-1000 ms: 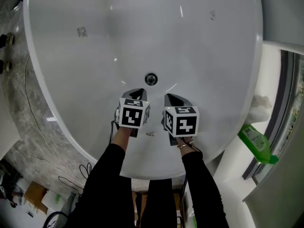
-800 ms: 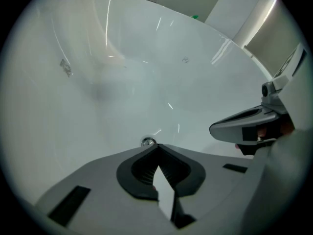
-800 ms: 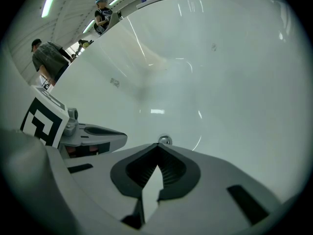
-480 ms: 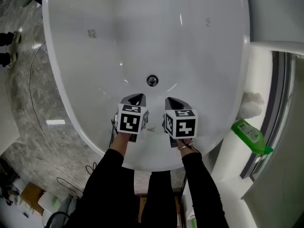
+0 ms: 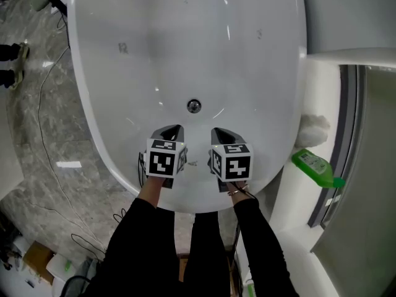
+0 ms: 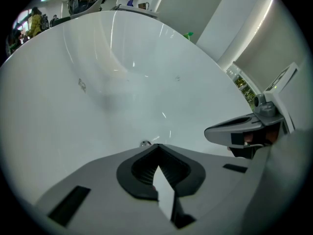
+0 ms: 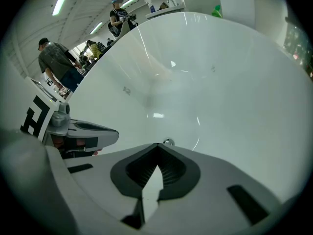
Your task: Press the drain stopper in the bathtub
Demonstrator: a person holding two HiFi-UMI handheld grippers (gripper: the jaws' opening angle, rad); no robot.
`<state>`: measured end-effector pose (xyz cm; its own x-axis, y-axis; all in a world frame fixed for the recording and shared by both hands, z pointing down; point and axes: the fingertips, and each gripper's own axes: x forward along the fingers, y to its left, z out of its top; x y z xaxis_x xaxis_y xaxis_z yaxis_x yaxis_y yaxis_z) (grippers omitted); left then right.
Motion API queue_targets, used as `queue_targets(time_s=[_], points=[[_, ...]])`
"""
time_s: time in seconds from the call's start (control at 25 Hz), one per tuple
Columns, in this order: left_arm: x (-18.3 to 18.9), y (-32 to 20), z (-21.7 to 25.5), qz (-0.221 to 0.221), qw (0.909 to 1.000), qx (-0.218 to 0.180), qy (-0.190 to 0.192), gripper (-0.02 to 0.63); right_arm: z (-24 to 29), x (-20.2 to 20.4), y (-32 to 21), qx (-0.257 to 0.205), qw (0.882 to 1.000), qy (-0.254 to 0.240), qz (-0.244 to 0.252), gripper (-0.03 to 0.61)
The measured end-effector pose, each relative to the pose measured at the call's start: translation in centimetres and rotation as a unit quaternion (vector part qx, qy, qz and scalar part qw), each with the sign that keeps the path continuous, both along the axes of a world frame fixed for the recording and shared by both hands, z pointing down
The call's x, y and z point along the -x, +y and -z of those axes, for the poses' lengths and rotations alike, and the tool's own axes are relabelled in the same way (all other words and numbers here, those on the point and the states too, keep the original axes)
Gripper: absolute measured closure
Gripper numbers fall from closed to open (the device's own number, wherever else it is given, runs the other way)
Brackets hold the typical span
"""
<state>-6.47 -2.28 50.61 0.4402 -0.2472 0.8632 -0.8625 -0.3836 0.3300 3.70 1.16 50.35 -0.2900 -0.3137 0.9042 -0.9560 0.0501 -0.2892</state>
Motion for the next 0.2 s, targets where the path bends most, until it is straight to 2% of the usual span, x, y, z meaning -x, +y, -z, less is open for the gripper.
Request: queue_targets(time_s=[0.2], points=[[0.6, 0.6, 1.9, 0.002, 1.0, -0.001, 0.001, 0.609, 1.9, 0.2, 0.4, -0.006, 1.0, -0.001, -0.004, 0.577]])
